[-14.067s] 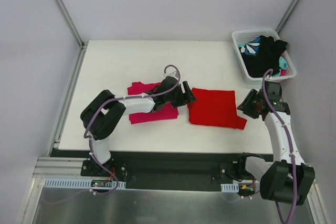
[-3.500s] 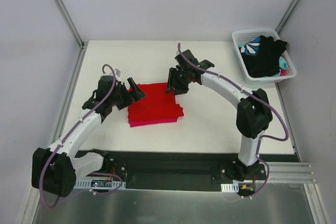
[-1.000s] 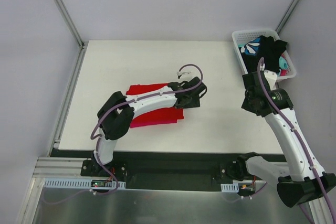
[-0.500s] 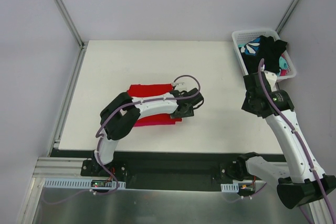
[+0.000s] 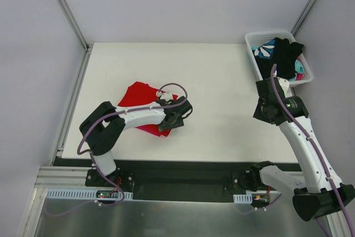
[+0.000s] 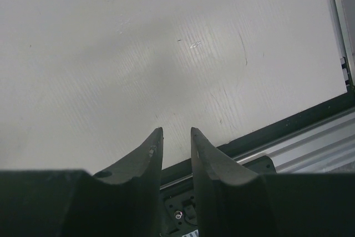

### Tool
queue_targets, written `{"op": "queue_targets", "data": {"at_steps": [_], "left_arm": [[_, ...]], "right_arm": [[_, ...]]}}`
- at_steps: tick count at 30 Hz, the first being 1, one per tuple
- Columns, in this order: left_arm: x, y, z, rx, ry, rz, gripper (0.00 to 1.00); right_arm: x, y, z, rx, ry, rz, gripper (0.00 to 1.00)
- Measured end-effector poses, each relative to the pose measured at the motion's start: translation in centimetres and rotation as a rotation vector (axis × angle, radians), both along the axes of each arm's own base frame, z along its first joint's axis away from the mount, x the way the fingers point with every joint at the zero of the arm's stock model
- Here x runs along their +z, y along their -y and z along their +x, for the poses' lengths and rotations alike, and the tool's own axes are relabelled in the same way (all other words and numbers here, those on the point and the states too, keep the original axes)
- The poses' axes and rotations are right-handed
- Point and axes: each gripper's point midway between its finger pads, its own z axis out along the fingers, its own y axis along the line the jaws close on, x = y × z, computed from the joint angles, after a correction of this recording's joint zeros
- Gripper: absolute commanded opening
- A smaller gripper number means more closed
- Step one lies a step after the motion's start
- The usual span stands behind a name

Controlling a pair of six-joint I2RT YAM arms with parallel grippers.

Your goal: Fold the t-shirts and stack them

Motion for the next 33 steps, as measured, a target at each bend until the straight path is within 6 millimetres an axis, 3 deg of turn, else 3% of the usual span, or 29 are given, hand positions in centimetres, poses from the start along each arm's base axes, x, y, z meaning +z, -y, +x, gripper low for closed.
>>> {"op": "queue_targets", "data": {"at_steps": [6,21,33], "left_arm": [[-0.1,-4.3,2.0,0.102,-0.014,0.024,0.62],[0.0,-7.2,10.1,0.188,0.009,-0.017,0.62],[0.4,-14.6,14.6,0.34,0.022,-0.049,0.61]], "right_arm": [[-0.1,-0.5,0.1,0.013,-0.001,0.023,0.28],[-0.1,-0.5,0.0,0.042,-0.013,0.011,0.26],[-0.4,-0.8,1.0,0.074,-0.059,-0.01,0.25]]}}
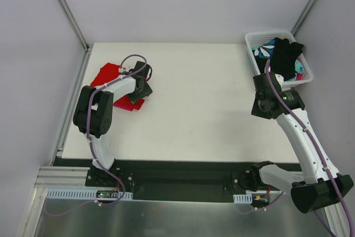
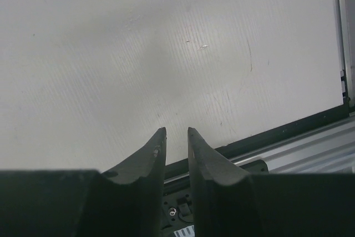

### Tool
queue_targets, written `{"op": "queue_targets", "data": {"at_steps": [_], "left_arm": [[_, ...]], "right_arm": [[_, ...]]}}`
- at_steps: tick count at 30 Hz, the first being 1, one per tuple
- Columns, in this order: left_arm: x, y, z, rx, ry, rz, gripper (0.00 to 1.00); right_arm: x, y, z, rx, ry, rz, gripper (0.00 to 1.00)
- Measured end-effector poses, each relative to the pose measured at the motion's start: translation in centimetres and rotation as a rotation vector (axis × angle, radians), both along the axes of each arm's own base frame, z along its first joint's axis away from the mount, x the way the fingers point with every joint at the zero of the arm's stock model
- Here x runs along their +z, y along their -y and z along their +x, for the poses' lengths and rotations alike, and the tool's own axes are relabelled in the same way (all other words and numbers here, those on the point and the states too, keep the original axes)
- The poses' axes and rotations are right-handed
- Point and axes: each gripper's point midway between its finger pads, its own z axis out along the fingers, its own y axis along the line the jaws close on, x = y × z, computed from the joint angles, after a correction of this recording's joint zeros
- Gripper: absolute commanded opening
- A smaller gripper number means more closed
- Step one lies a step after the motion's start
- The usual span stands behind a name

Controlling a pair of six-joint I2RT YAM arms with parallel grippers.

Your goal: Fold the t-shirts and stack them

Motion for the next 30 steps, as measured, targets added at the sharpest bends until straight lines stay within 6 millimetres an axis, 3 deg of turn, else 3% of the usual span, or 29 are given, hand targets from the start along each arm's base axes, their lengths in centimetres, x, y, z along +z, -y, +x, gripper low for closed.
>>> {"op": "queue_targets", "data": {"at_steps": [8,16,24,30], "left_arm": [[0.9,-3.4,4.6,0.061,0.038,-0.031,0.61],[1.6,-5.2,9.5,0.088,0.089,-0.071,0.6],[1.9,-8.1,10.7,0.141,0.101,-0.099,0.6],[2.9,-8.8,10.4,0.138,0.116,-0.085,0.62]], "right_arm": [[0.7,-0.3,0.7,0.021,0.013,0.007,0.24],[0.7,-0.2,0.7,0.036,0.007,-0.005,0.24],[0.7,0.0,0.7,0.038,0.006,-0.01,0.23],[0.7,-0.1,0.6,0.04,0.005,-0.006,0.21]]}}
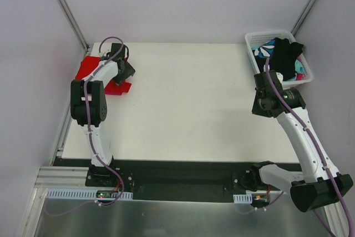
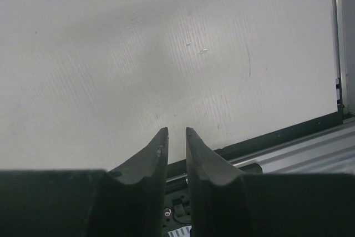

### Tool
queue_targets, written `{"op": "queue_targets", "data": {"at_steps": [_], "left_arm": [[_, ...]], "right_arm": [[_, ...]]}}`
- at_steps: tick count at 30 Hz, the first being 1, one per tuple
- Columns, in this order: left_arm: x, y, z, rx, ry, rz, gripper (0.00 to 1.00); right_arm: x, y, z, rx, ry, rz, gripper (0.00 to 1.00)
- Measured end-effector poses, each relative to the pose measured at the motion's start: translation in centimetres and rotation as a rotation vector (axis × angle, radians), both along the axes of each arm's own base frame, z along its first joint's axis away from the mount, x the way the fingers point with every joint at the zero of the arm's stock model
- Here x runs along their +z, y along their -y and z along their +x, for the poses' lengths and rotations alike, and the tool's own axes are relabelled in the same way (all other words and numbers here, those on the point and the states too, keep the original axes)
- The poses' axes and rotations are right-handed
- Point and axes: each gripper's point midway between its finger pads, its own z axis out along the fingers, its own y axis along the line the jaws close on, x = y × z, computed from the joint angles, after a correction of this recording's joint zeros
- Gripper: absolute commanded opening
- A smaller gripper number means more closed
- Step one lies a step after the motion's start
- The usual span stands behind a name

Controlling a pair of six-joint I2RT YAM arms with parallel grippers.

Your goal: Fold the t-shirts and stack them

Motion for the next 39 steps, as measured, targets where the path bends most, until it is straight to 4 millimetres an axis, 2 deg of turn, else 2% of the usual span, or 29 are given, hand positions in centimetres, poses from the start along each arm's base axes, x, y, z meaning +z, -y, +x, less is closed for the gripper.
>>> {"op": "queue_targets", "data": {"at_steps": [1,3,7,10,12,13,15,21,24,29,36,39], "left_arm": [[0.3,0.0,-0.3,-0.004,0.003,0.003,0.63],[2.9,0.0,-0.5,-0.018,0.052,0.008,0.63],[9.5,-0.2,-1.9,-0.037,0.185,0.016,0.65],[14.7,-0.6,-4.1,-0.03,0.299,0.031,0.65],[16.4,-1.3,-6.0,-0.01,0.342,0.05,0.65],[16.5,-1.7,-6.9,0.002,0.344,0.06,0.65],[15.2,-2.5,-8.2,0.022,0.314,0.068,0.64],[4.7,-7.0,-12.2,0.153,0.01,0.059,0.63],[1.9,-8.2,-13.4,0.198,-0.085,0.028,0.62],[0.6,-9.5,-13.0,0.252,-0.118,0.01,0.6],[0.5,-10.5,-7.7,0.253,-0.073,-0.004,0.6],[0.1,-10.7,-6.0,0.25,-0.068,-0.008,0.6]], "right_arm": [[0.0,0.0,0.0,0.001,-0.001,0.002,0.21],[0.0,-0.2,0.0,0.005,-0.003,0.01,0.21],[0.1,-0.4,-0.2,0.012,0.003,0.027,0.2],[0.4,-0.5,-0.4,0.013,0.02,0.038,0.2],[0.7,-0.6,-0.6,0.013,0.033,0.05,0.2],[0.8,-0.6,-0.6,0.015,0.039,0.056,0.2],[1.0,-0.7,-0.8,0.017,0.044,0.062,0.2],[1.3,-0.4,-1.5,0.018,0.051,0.063,0.2],[1.4,-0.4,-1.7,0.018,0.057,0.064,0.2],[1.4,-0.3,-1.9,0.02,0.051,0.061,0.2],[1.4,-0.2,-1.9,0.032,0.049,0.049,0.2],[1.5,0.0,-1.9,0.034,0.049,0.037,0.2]]}}
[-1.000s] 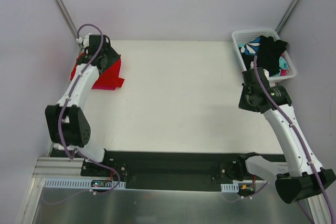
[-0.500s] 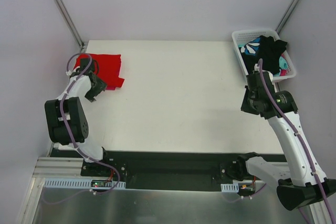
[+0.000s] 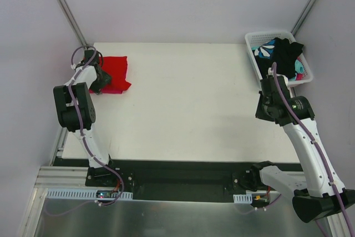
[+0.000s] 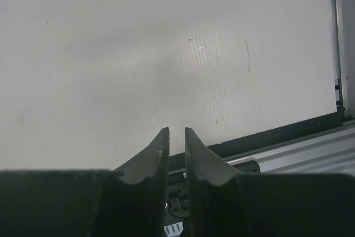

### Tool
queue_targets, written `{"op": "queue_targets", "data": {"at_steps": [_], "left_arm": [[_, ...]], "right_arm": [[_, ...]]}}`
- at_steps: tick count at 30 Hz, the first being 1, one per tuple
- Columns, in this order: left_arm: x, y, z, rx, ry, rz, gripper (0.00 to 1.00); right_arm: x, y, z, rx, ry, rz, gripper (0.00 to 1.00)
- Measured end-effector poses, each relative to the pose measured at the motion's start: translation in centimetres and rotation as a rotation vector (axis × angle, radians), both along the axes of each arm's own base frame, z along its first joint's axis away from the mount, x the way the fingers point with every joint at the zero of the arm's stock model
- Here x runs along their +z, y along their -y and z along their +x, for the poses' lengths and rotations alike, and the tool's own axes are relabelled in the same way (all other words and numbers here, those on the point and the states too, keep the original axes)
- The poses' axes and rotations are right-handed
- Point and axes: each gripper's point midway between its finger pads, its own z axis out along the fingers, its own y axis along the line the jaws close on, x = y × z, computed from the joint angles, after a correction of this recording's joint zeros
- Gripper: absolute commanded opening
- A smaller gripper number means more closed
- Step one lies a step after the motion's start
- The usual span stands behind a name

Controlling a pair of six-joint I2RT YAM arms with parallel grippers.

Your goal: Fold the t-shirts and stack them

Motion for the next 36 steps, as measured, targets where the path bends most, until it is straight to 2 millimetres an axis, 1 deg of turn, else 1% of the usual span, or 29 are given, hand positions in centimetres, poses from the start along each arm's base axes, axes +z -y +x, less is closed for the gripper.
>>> {"op": "queue_targets", "data": {"at_steps": [6,10,14,18,20,24,26,28,31,36], "left_arm": [[-1.3,0.0,2.5,-0.011,0.009,-0.022,0.6],[-1.9,0.1,4.2,-0.023,0.034,-0.04,0.6],[-1.9,0.0,6.7,-0.037,0.077,-0.051,0.6],[-1.7,-0.6,9.2,-0.046,0.124,-0.066,0.59],[-1.7,-0.8,9.9,-0.05,0.144,-0.079,0.58],[-1.5,-0.8,9.9,-0.052,0.157,-0.096,0.59],[-1.4,-0.9,9.3,-0.047,0.156,-0.094,0.59],[-0.8,-0.9,8.9,-0.045,0.162,-0.086,0.59],[1.1,-1.4,8.4,-0.031,0.187,-0.051,0.6],[5.2,-2.5,7.2,0.008,0.249,0.026,0.61]], "right_arm": [[0.1,0.3,0.0,0.008,-0.005,-0.021,0.2],[0.8,0.2,0.4,0.014,0.008,-0.021,0.2],[1.4,0.3,0.7,0.018,0.02,-0.027,0.2],[1.1,0.4,0.7,0.019,0.002,-0.039,0.2],[0.8,0.3,0.8,0.019,-0.012,-0.043,0.2],[0.4,0.1,1.1,0.022,-0.036,-0.045,0.19],[0.2,-0.1,1.2,0.027,-0.046,-0.039,0.19],[0.1,-0.2,1.2,0.031,-0.05,-0.032,0.19],[0.1,-0.4,1.2,0.035,-0.051,-0.026,0.19],[0.0,-0.5,1.2,0.039,-0.053,-0.02,0.19]]}}
